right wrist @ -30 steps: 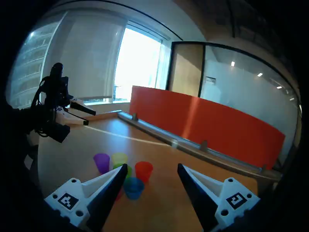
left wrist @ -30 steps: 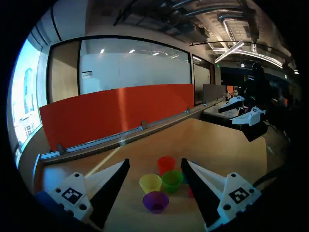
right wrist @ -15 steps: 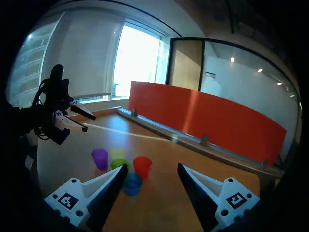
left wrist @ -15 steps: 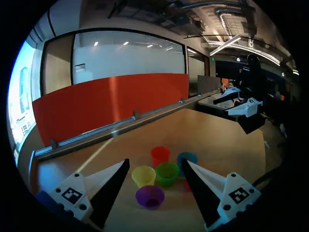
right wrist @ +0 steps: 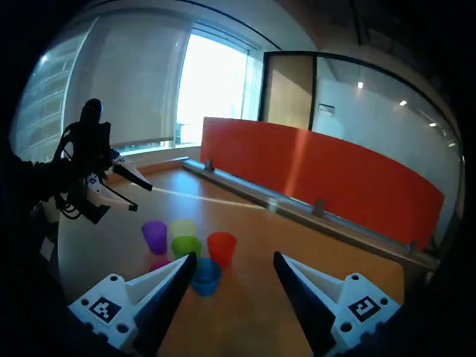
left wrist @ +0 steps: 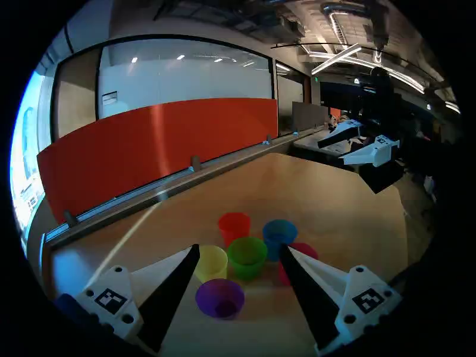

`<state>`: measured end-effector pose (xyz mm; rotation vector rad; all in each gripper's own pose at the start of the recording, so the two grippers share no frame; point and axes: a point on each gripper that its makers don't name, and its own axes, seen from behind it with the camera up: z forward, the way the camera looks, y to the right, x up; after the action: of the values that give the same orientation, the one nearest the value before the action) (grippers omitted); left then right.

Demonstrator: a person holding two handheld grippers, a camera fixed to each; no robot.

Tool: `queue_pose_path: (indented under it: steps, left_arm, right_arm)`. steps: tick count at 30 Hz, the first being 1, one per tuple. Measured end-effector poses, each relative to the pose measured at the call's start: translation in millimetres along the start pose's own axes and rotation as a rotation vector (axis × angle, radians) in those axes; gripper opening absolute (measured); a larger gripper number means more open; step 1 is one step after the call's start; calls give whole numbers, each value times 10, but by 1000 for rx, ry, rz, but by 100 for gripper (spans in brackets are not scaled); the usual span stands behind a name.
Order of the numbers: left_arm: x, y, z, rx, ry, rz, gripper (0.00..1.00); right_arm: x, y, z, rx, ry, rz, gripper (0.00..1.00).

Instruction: Pour water

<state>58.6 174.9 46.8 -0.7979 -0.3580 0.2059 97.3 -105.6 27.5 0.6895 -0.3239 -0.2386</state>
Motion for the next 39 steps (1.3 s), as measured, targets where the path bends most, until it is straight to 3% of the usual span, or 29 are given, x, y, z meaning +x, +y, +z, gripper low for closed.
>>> queue_pose_path:
  steps: [9,20,39]
  left_arm:
    - [-184,115,172,-36,-49,18,99]
    - [-376,137,321,-63,-114,21,99]
    - [-666,236,509,-116,-247,87,100]
  right_arm:
    - [-42,-15,68,9,-11,-8,100]
    - [-131,3,104,16,-24,-11,100]
    - [-213,39,132,20,-30,-10,100]
